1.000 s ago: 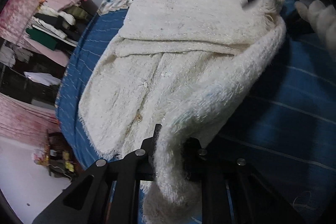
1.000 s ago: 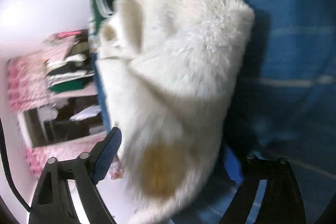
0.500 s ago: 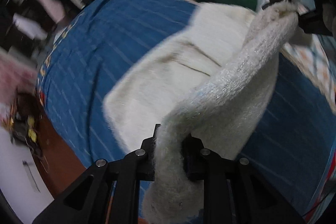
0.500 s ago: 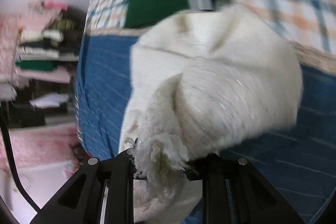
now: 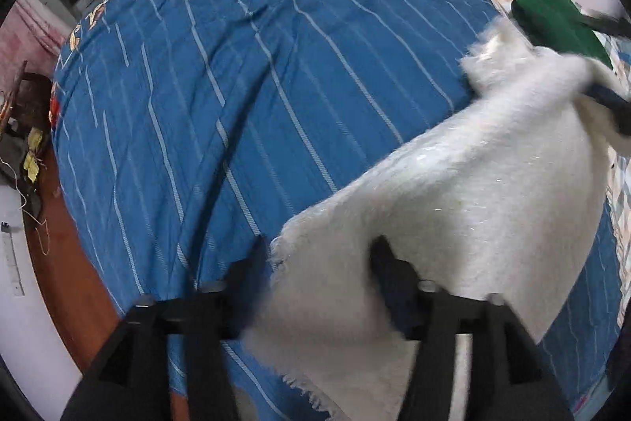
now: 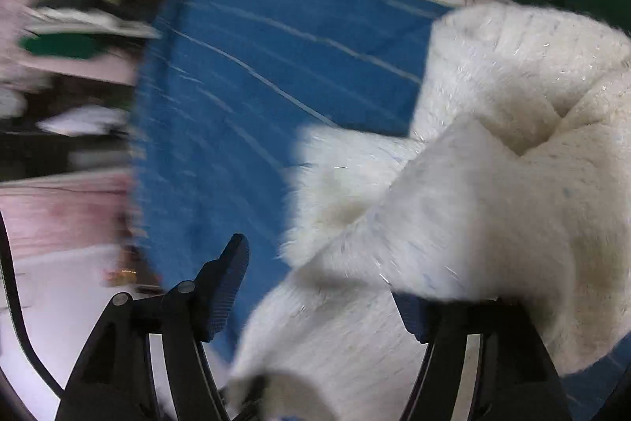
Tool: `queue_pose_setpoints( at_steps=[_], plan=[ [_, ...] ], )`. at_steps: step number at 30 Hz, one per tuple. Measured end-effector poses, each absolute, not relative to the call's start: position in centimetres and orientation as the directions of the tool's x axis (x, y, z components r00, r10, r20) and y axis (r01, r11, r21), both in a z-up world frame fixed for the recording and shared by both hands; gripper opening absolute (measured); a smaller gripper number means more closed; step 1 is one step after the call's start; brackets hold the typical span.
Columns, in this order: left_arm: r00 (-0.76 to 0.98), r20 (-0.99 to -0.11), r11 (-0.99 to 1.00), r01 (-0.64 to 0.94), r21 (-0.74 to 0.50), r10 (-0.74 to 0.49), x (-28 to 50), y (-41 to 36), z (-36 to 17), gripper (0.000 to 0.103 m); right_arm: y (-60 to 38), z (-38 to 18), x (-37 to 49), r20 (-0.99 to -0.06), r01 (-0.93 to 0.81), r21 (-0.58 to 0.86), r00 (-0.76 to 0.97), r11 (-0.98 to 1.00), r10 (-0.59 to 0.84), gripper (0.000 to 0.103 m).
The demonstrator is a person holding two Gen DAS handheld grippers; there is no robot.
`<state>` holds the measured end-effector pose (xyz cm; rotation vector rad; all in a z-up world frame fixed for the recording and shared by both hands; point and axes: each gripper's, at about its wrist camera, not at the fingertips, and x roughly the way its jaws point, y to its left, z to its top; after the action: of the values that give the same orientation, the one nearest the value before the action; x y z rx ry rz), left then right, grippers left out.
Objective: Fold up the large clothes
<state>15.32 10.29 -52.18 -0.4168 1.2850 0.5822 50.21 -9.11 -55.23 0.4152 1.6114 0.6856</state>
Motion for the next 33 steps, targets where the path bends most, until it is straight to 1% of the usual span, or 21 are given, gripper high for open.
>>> queue_pose_setpoints(
  at_steps=[1, 2, 4, 5, 6, 8, 12, 14, 17, 19, 21, 22, 23, 24, 25, 26, 27, 28, 30, 31, 33],
  plan=[
    [0.148, -0.97, 0.781, -0.621, 0.06, 0.192, 15.3, 10.1, -52.7, 0.081, -10.8, -54.7, 50.2, -0.742, -0.1, 0.67, -0.134, 0.736, 0.657, 0.07],
    [0.128, -0.971, 0.775, -0.627, 0.077, 0.2, 15.4, 10.0, -53.3, 0.081, -13.9, -53.9, 49.8, -0.73, -0.079, 0.683, -0.086, 0.726, 0.678, 0.07],
    [0.1, -0.974, 0.765, -0.637, 0.094, 0.203, 15.9, 10.4, -54.6, 0.081, -20.1, -52.7, 49.4, -0.774, -0.041, 0.631, 0.029, 0.775, 0.632, 0.07],
    [0.085, -0.977, 0.759, -0.644, 0.097, 0.198, 16.2, 10.7, -55.3, 0.085, -23.4, -52.2, 49.3, -0.8, -0.025, 0.595, 0.082, 0.804, 0.595, 0.071],
    [0.076, -0.979, 0.751, -0.654, 0.095, 0.19, 16.4, 11.1, -55.9, 0.089, -25.8, -52.3, 49.3, -0.803, -0.003, 0.589, 0.104, 0.808, 0.586, 0.074],
    [0.071, -0.981, 0.732, -0.675, 0.087, 0.182, 16.7, 11.8, -56.5, 0.093, -30.1, -53.5, 49.6, -0.831, 0.076, 0.553, 0.123, 0.83, 0.542, 0.075],
    [0.062, -0.979, 0.727, -0.679, 0.101, 0.194, 17.4, 12.1, -56.6, 0.094, -34.1, -57.9, 51.3, -0.84, 0.137, 0.542, 0.085, 0.829, 0.535, 0.075],
    [0.057, -0.975, 0.741, -0.66, 0.125, 0.215, 17.4, 11.7, -56.5, 0.094, -34.9, -60.2, 51.8, -0.821, 0.162, 0.571, 0.08, 0.805, 0.566, 0.075],
    [0.057, -0.973, 0.751, -0.646, 0.136, 0.225, 17.5, 11.4, -56.4, 0.095, -35.0, -63.1, 52.1, -0.758, 0.21, 0.65, 0.103, 0.731, 0.644, 0.075],
    [0.054, -0.974, 0.752, -0.645, 0.134, 0.22, 17.3, 11.4, -56.4, 0.095, -35.5, -62.7, 51.4, -0.717, 0.236, 0.696, 0.182, 0.678, 0.672, 0.075],
    [0.052, -0.974, 0.751, -0.646, 0.136, 0.221, 17.3, 11.4, -56.4, 0.095, -36.8, -61.0, 49.9, -0.665, 0.219, 0.747, 0.268, 0.628, 0.697, 0.075],
    [0.051, -0.973, 0.75, -0.646, 0.14, 0.225, 17.3, 11.4, -56.4, 0.095, -37.7, -60.1, 48.7, -0.665, 0.216, 0.746, 0.296, 0.63, 0.686, 0.075],
    [0.049, -0.972, 0.75, -0.645, 0.146, 0.231, 17.5, 11.3, -56.5, 0.095, -38.1, -59.8, 47.9, -0.689, 0.223, 0.723, 0.293, 0.653, 0.663, 0.075],
    [0.044, -0.97, 0.749, -0.643, 0.157, 0.241, 18.7, 10.5, -56.3, 0.095, -38.4, -60.1, 47.1, -0.747, 0.24, 0.664, 0.257, 0.708, 0.613, 0.075],
    [0.041, -0.968, 0.749, -0.642, 0.164, 0.247, 18.8, 10.4, -56.3, 0.095, -38.4, -60.9, 46.7, -0.783, 0.239, 0.622, 0.208, 0.745, 0.587, 0.075],
    [0.039, -0.968, 0.748, -0.642, 0.167, 0.25, 19.1, 10.2, -56.2, 0.095, -38.1, -62.1, 46.5, -0.796, 0.227, 0.605, 0.16, 0.763, 0.583, 0.075],
    [0.037, -0.967, 0.748, -0.642, 0.17, 0.251, 19.3, 10.1, -56.3, 0.095, -37.3, -63.3, 46.6, -0.793, 0.211, 0.608, 0.117, 0.766, 0.598, 0.075],
    [0.038, -0.967, 0.748, -0.641, 0.169, 0.251, 19.3, 10.1, -56.4, 0.095, -36.4, -64.4, 47.2, -0.771, 0.185, 0.634, 0.082, 0.751, 0.631, 0.075],
    [0.039, -0.967, 0.75, -0.639, 0.17, 0.253, 19.4, 9.9, -56.5, 0.095, -35.1, -65.3, 49.0, -0.731, 0.149, 0.681, 0.091, 0.717, 0.676, 0.077],
    [0.041, -0.966, 0.752, -0.635, 0.173, 0.257, 19.4, 9.9, -56.6, 0.095, -34.3, -66.0, 50.1, -0.707, 0.147, 0.706, 0.093, 0.692, 0.701, 0.078],
    [0.044, -0.961, 0.761, -0.621, 0.187, 0.272, 19.7, 9.6, -56.7, 0.096, -33.5, -67.5, 52.0, -0.666, 0.204, 0.74, 0.087, 0.641, 0.741, 0.078]
  ],
)
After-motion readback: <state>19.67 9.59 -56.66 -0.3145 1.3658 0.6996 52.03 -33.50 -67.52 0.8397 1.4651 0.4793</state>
